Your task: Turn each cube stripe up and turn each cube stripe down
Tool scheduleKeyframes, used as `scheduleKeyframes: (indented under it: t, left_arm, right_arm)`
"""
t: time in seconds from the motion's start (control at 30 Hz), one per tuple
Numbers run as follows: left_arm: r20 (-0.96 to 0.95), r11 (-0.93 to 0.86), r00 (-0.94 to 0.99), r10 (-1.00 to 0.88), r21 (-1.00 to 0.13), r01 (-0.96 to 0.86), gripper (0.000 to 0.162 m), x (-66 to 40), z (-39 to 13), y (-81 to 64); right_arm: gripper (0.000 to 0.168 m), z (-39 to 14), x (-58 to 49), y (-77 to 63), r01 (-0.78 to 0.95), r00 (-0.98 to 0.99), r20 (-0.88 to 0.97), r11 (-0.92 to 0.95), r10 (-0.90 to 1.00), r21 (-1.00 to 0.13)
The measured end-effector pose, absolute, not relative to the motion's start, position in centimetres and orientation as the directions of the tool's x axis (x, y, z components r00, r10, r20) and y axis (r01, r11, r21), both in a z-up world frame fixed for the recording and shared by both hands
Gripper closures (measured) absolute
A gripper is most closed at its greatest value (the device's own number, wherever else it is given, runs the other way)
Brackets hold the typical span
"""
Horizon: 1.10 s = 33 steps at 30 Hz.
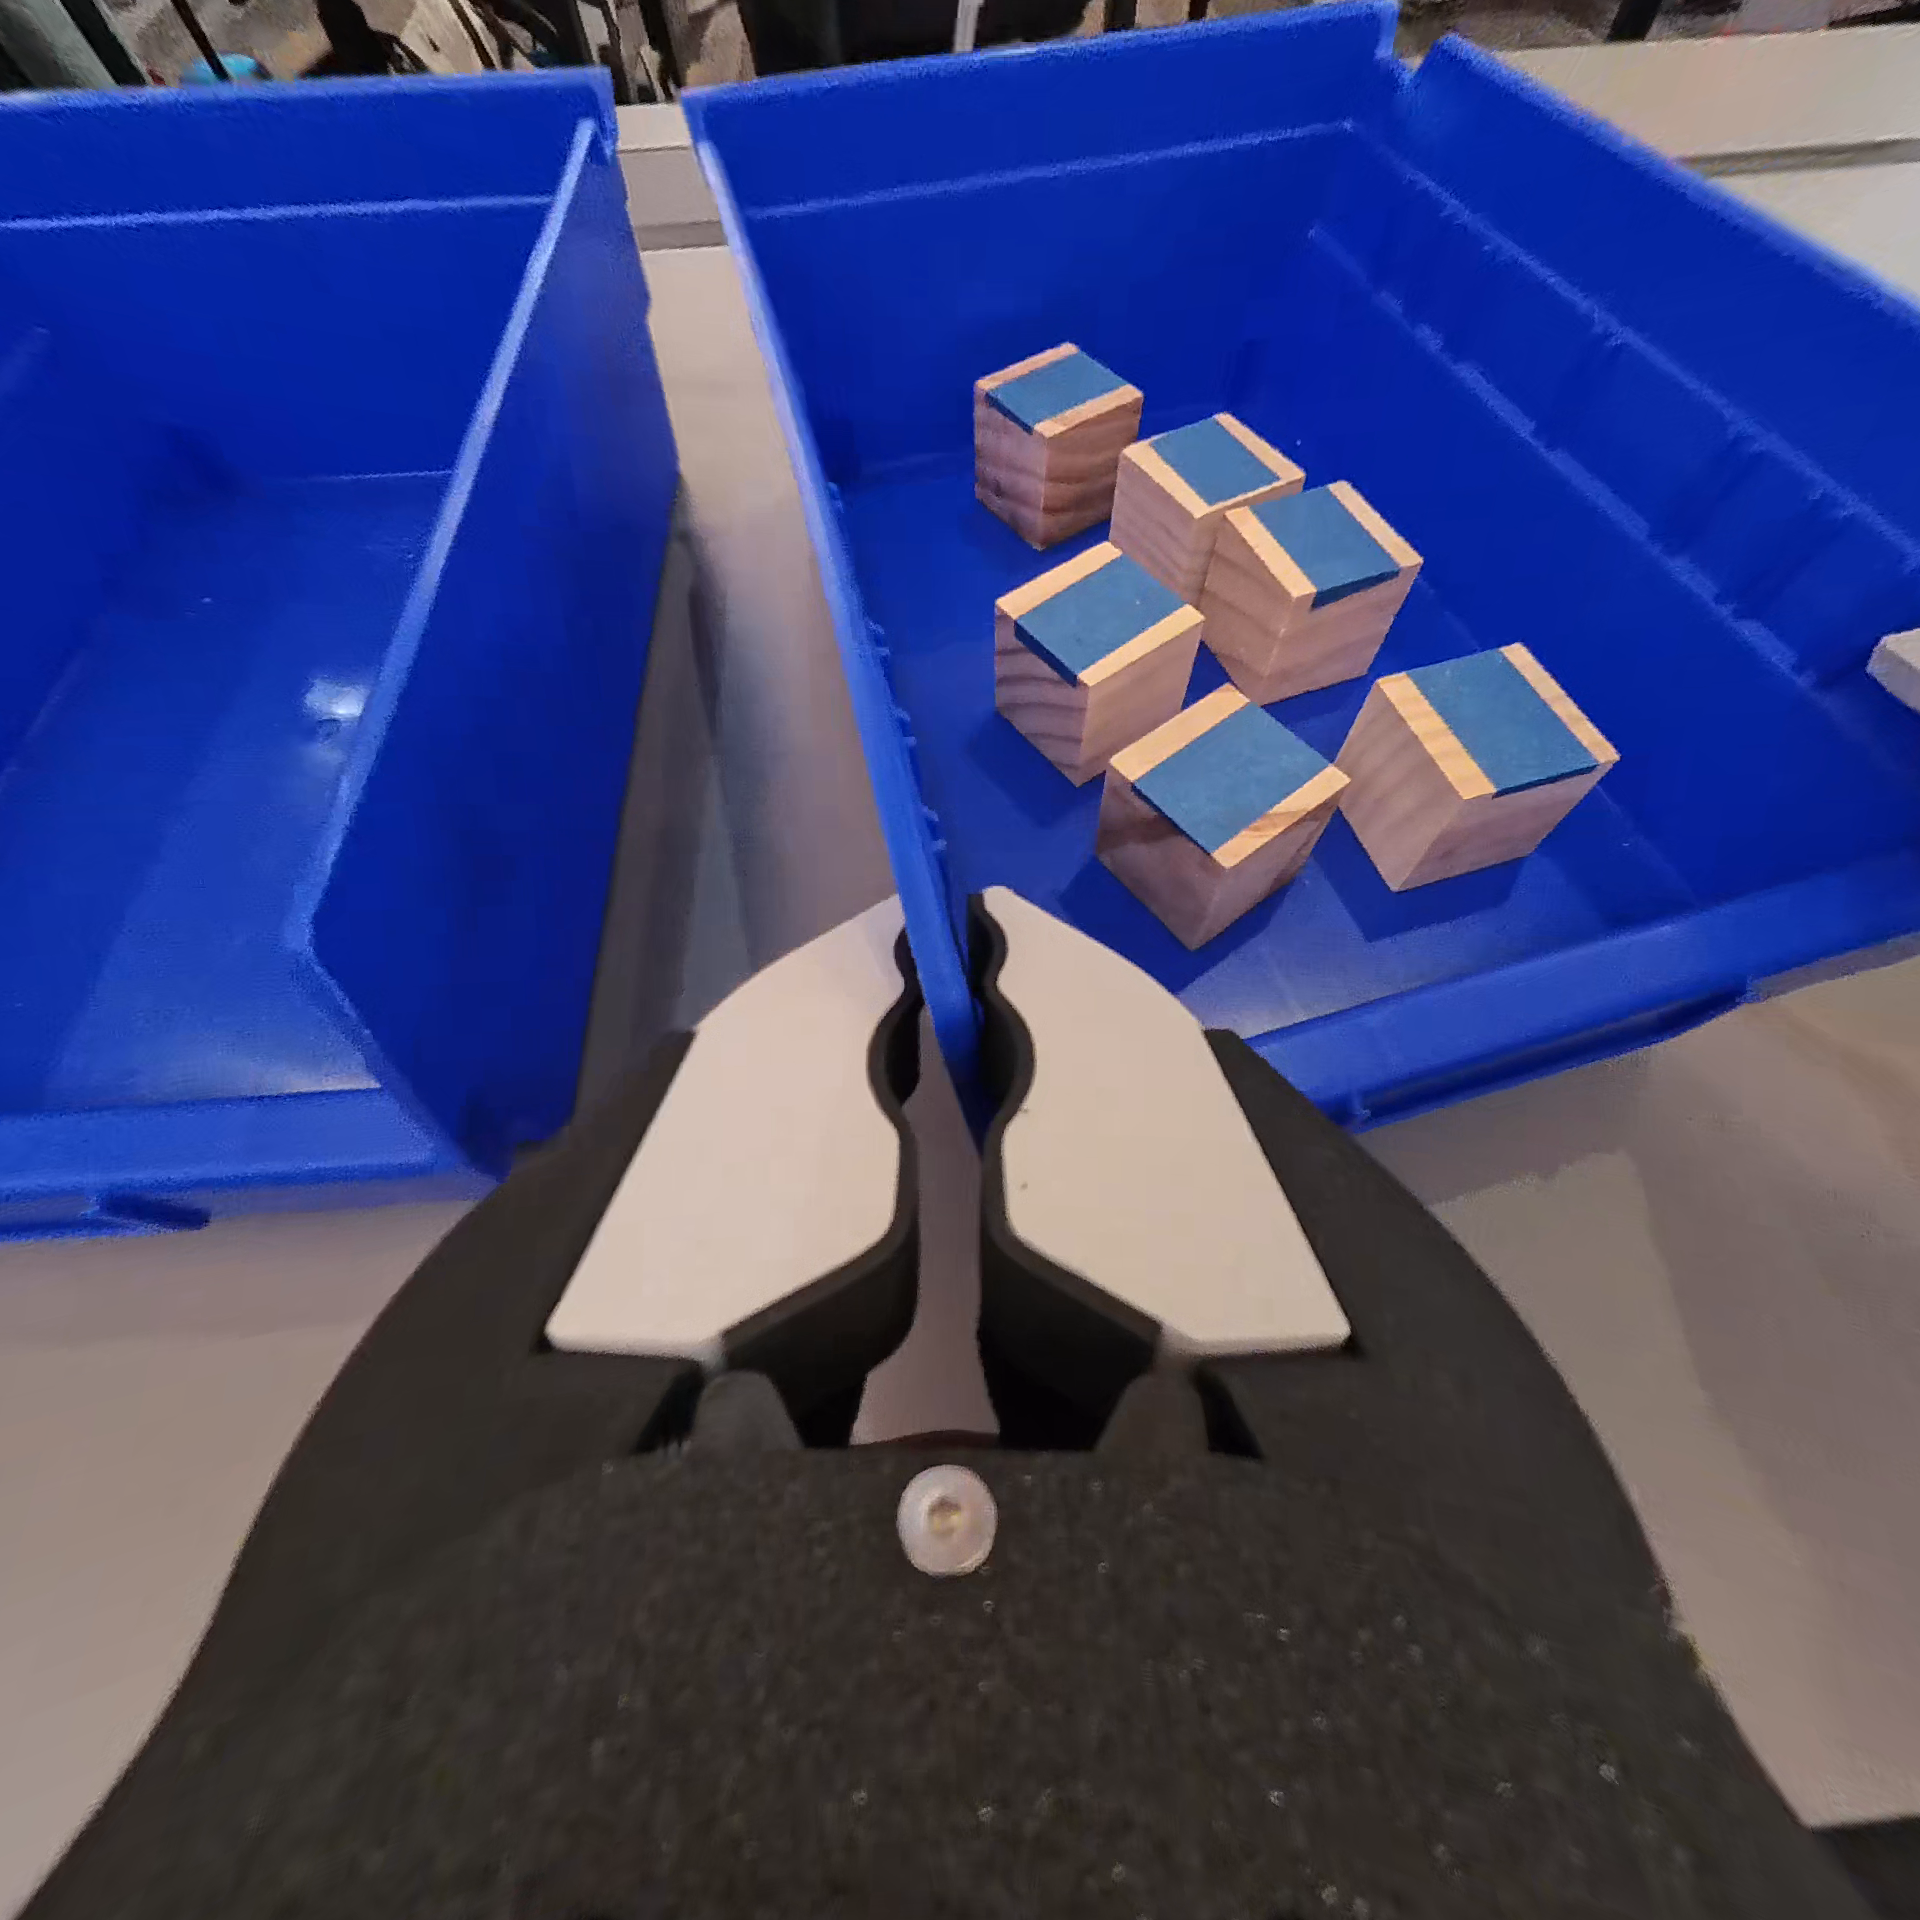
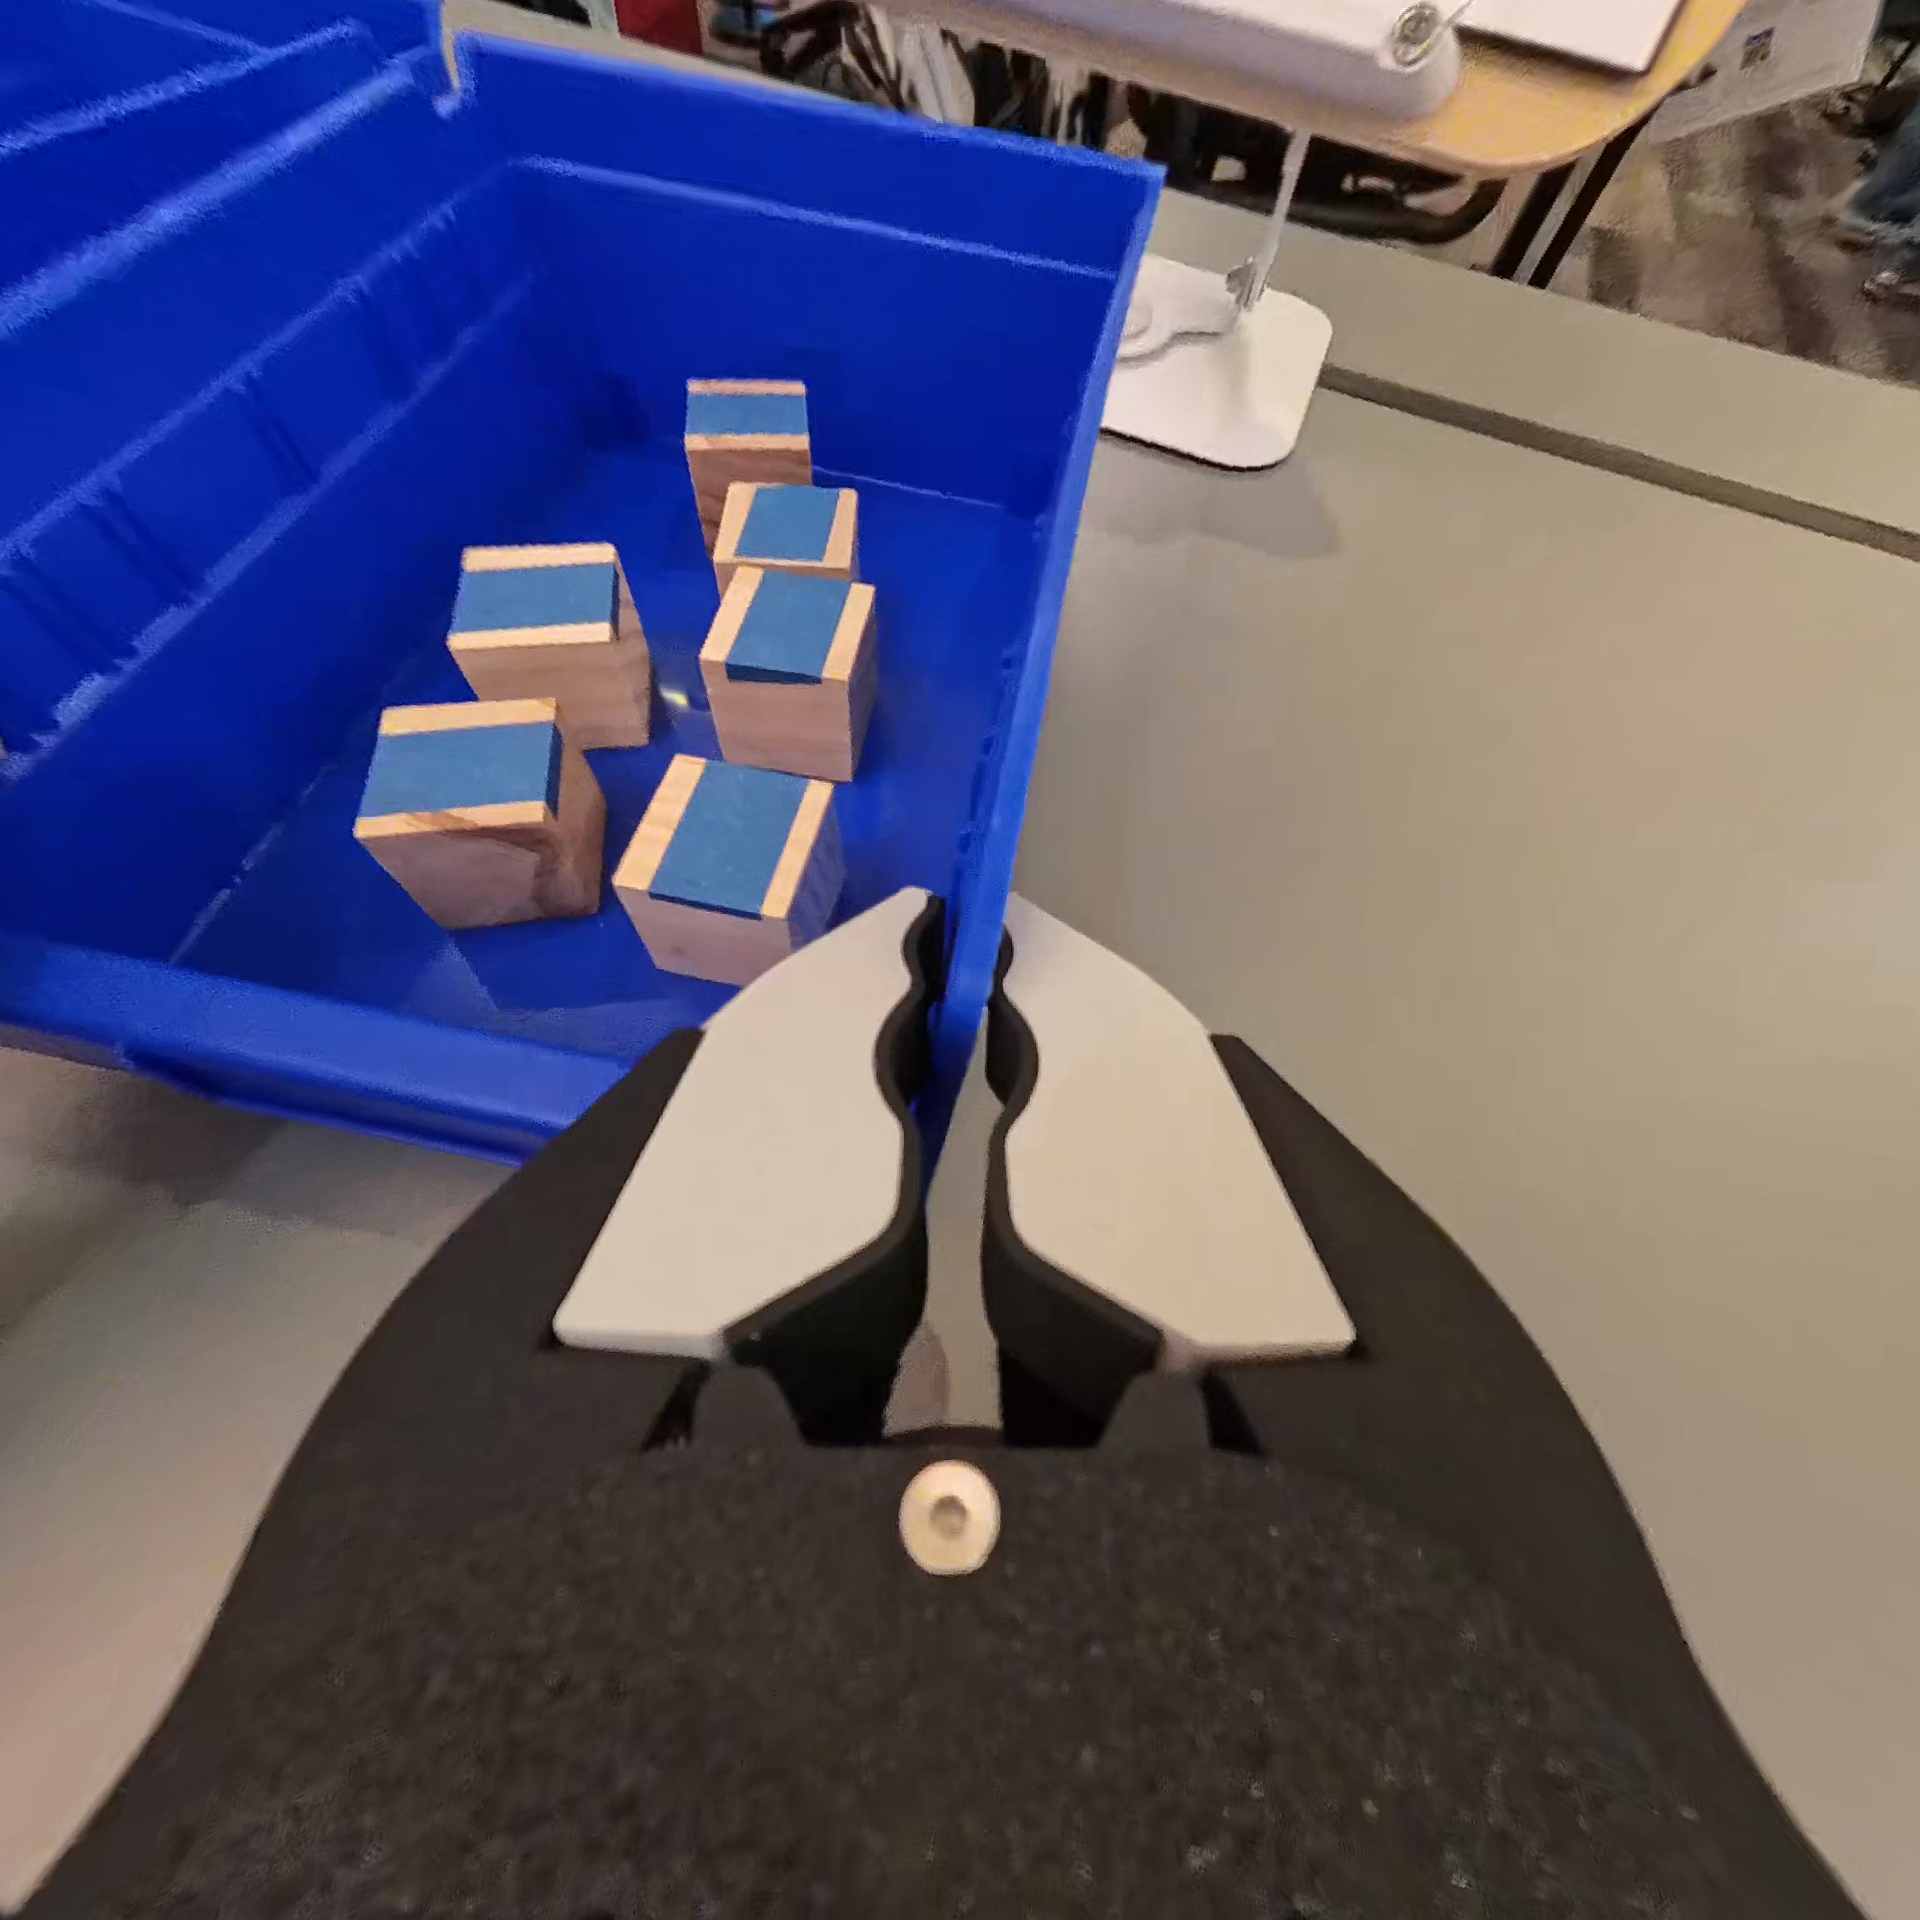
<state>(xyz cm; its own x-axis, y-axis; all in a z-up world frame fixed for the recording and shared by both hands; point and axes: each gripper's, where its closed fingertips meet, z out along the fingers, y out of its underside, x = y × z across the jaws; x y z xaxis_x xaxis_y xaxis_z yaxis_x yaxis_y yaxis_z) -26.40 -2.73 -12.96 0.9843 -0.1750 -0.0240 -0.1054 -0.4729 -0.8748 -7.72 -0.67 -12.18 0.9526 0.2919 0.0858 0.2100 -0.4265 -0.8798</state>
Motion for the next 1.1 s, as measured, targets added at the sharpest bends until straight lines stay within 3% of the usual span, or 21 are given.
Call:
scheduleKeyframes:
  t: [0.1, 0.13, 0.17, 0.2, 0.33, 0.4, 0.47, 0.53, 0.67, 0.77, 0.8, 0.83, 0.9, 1.1]
  left_arm:
    - [-0.015, -0.450, 0.976, -0.217, -0.886, -0.114, 0.149, -26.2, -12.7, -3.0]
    - [0.018, -0.431, 0.969, -0.245, -0.897, -0.092, 0.129, -26.0, -11.8, -3.6]
    - [0.041, -0.399, 0.961, -0.275, -0.914, -0.075, 0.109, -26.3, -10.6, -4.5]
    - [0.041, -0.360, 0.960, -0.277, -0.931, -0.065, 0.104, -27.3, -9.2, -5.4]
    - [-0.059, -0.229, 0.994, -0.087, -0.970, -0.078, 0.116, -38.6, -5.2, -8.3]
    - [-0.105, -0.196, 0.994, 0.013, -0.975, -0.100, 0.116, -45.9, -4.6, -8.2]
    - [-0.115, -0.276, 0.989, 0.095, -0.957, -0.085, 0.107, -52.7, -6.0, -7.0]
    - [-0.044, -0.359, 0.996, 0.080, -0.933, -0.013, 0.097, -56.1, -8.3, -5.3]
    - [0.148, -0.425, 0.987, -0.068, -0.899, 0.105, 0.096, -55.9, -11.3, -0.9]
    - [0.175, -0.443, 0.981, -0.087, -0.889, 0.119, 0.109, -55.4, -12.5, 2.1]
    - [0.214, -0.440, 0.968, -0.130, -0.887, 0.138, 0.118, -54.5, -12.4, 2.6]
    - [0.267, -0.444, 0.949, -0.167, -0.880, 0.169, 0.142, -53.5, -12.2, 2.7]
    - [0.244, -0.446, 0.965, -0.099, -0.878, 0.176, 0.156, -53.7, -12.2, 2.2]
    - [0.054, -0.444, 0.998, 0.040, -0.893, 0.066, 0.159, -52.9, -12.3, -5.3]
  right_arm:
    - [0.162, -12.2, -7.6, -0.5, 0.217, 0.944, 0.094, -0.379, 0.318, -0.900]
    - [0.157, -11.7, -7.4, -0.7, 0.209, 0.941, 0.093, -0.342, 0.325, -0.916]
    - [0.140, -10.9, -6.7, -1.0, 0.217, 0.940, 0.120, -0.287, 0.320, -0.933]
    - [0.127, -10.2, -5.9, -1.5, 0.243, 0.936, 0.166, -0.228, 0.309, -0.943]
    - [0.101, -8.2, -5.5, -5.0, 0.202, 0.906, 0.157, -0.075, 0.394, -0.977]
    - [0.098, -8.4, -7.4, -7.0, 0.114, 0.857, 0.037, -0.118, 0.515, -0.986]
    - [0.096, -8.5, -9.7, -8.9, 0.056, 0.787, -0.062, -0.171, 0.614, -0.984]
    - [0.100, -8.1, -11.7, -10.3, 0.066, 0.741, -0.046, -0.140, 0.670, -0.988]
    - [0.104, -7.9, -15.8, -12.1, 0.202, 0.687, 0.125, -0.023, 0.716, -0.979]
    - [0.106, -8.4, -19.5, -13.9, 0.203, 0.633, 0.155, 0.031, 0.759, -0.979]
    - [0.110, -8.9, -20.7, -14.5, 0.197, 0.615, 0.144, 0.026, 0.775, -0.980]
    - [0.114, -9.4, -21.9, -15.1, 0.197, 0.588, 0.133, 0.018, 0.798, -0.980]
    - [0.119, -10.3, -24.3, -16.0, 0.217, 0.538, 0.114, -0.007, 0.835, -0.976]
    - [0.127, -11.1, -29.7, -14.5, 0.306, 0.554, 0.122, -0.065, 0.823, -0.950]
